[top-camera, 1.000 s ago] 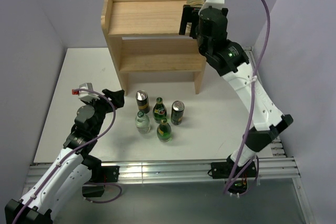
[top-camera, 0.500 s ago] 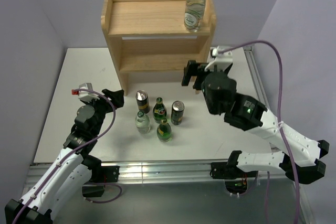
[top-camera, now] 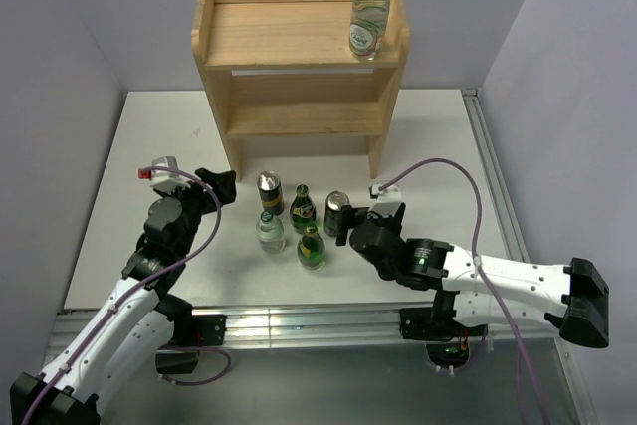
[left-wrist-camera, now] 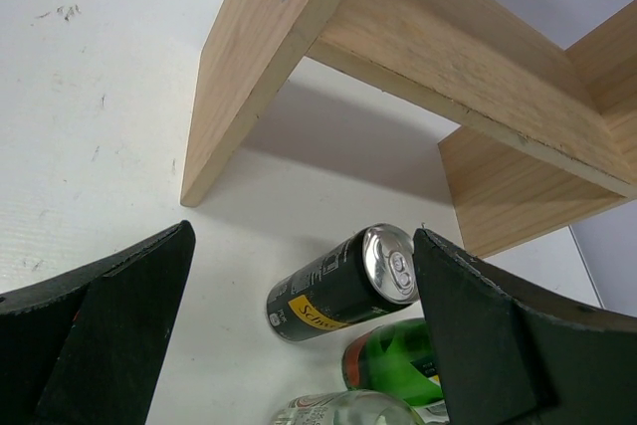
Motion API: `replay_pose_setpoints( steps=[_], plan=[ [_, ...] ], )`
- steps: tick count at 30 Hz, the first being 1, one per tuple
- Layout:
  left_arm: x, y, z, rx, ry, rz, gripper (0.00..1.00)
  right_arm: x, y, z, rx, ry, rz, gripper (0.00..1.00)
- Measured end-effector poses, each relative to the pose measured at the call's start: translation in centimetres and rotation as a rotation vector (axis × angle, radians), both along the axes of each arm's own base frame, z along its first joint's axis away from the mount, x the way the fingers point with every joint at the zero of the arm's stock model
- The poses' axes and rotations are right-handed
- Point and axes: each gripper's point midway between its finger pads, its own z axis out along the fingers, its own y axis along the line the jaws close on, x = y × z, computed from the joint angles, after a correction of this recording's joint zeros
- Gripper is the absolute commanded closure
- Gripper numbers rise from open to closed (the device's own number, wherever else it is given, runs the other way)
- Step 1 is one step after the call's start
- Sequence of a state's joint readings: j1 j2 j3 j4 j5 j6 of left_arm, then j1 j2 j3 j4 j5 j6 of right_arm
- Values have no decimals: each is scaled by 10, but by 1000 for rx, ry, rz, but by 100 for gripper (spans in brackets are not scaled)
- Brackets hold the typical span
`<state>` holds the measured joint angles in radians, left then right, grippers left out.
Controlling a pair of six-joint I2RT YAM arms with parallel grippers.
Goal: Place and organize the beverage onto the shelf
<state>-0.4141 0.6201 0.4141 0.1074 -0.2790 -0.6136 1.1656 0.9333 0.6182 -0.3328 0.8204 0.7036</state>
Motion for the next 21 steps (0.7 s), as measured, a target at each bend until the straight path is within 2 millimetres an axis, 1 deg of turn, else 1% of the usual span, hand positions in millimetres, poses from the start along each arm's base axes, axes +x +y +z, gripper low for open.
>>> replay_pose_setpoints(
  steps=[2,6,10,13,16,21],
  plan=[
    [0,0,0,0,-1,0,2,1,6,-8,19,8,4,2],
    [0,0,0,-1,-1,1,2,7,26,-7,78,1,16,2],
    [0,1,0,1,-1,8,2,16,39,-15,116,7,20,2],
    [0,1,0,1,-1,8,2,24,42,-28,109,22,9,2],
    [0,2,0,1,-2,11,2,32,38,-39,97,35,-15,2],
    [1,3,0,2,-2,15,2,45,31,-45,118,30,-54,2]
  ],
)
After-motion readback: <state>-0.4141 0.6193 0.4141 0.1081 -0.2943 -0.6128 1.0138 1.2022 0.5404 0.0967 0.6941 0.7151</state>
